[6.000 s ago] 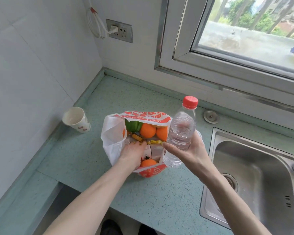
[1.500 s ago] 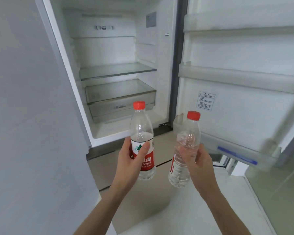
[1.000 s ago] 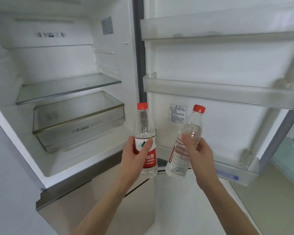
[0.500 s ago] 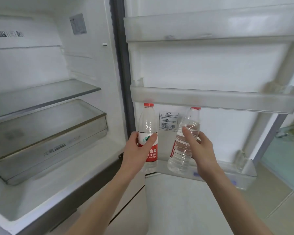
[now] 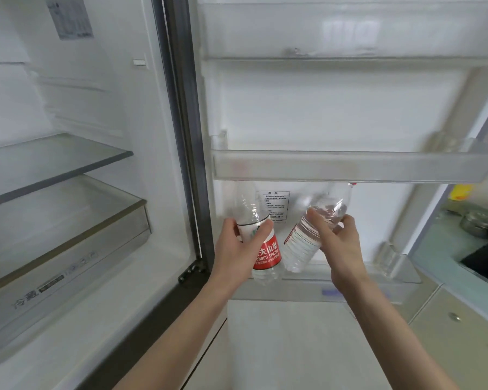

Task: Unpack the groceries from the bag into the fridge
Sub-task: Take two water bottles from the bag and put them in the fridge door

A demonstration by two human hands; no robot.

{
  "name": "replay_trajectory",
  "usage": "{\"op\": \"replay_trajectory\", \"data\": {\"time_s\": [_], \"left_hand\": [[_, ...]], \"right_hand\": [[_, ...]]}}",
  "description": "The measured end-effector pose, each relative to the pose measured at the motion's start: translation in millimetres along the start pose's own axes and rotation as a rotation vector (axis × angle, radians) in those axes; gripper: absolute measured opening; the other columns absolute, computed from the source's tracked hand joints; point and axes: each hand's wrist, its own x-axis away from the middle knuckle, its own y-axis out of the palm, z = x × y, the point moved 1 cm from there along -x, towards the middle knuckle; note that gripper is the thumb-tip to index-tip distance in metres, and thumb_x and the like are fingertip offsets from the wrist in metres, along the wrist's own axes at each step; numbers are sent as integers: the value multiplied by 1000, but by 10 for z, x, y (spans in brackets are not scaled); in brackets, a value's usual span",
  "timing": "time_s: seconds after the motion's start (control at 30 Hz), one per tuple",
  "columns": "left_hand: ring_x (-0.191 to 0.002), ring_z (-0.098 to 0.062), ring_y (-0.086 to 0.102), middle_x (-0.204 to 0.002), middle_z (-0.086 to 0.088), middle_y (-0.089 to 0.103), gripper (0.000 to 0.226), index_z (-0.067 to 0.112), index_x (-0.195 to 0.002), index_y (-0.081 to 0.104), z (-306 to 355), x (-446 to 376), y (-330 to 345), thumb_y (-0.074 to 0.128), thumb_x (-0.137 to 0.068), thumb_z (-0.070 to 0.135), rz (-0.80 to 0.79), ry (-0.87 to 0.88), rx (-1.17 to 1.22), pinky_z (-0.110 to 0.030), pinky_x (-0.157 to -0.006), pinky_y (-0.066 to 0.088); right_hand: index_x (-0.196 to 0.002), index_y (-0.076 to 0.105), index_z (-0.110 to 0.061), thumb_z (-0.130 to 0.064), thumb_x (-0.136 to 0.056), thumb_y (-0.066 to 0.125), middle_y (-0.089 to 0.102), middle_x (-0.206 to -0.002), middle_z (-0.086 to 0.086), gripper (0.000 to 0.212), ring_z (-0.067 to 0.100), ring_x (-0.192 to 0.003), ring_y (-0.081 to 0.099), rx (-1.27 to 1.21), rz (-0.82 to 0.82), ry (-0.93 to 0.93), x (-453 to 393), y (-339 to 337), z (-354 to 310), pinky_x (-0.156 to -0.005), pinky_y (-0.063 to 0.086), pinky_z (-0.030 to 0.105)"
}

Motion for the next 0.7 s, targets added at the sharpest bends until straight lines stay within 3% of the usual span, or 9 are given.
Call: {"op": "replay_trajectory", "data": {"time_s": [0.1, 0.3, 0.47, 0.63, 0.7], "left_hand": [[-101, 0, 69, -112, 14, 70, 40, 29, -114, 57, -63, -83, 24, 83, -85, 38, -16, 33, 15, -23, -81, 57], [-99, -2, 70, -108, 11, 72, 39, 33, -111, 60, -291, -223, 54, 86, -83, 31, -25, 76, -45, -39, -94, 60], [-100, -6, 71, -108, 7, 73, 41, 33, -109, 62, -363, -302, 119, 88, -77, 31, -43, 93, -106, -34, -91, 59], [-94, 7, 66, -108, 16, 70, 46, 30, -119, 60, -380, -282, 148, 86, -81, 33, -75, 100, -222, -6, -72, 50], [-98, 2, 66, -112, 15, 68, 50, 34, -119, 60, -399, -271, 164, 86, -77, 44, -60, 119, -278, -12, -78, 53]], "right_hand": [[-120, 52, -21, -36, -85, 84, 73, -112, -4, 50, -1, -89, 74, 55, 37, -45, -7, -26, 55, -90, 55, 32], [-115, 52, -29, -63, -63, 83, 74, -105, -10, 69, 13, -99, 75, 214, 93, -88, -10, -114, 179, -98, 56, 48], [-117, 50, -27, -47, -78, 86, 74, -102, -13, 56, 5, -97, 72, 314, 102, -127, 5, -122, 248, -92, 57, 38], [-118, 51, -30, -49, -80, 84, 75, -100, -14, 54, 3, -93, 72, 453, 66, -164, 3, -137, 335, -84, 56, 31], [-119, 51, -29, -47, -80, 84, 76, -98, -13, 54, 0, -88, 71, 483, 41, -170, 2, -130, 374, -81, 55, 28]]}}
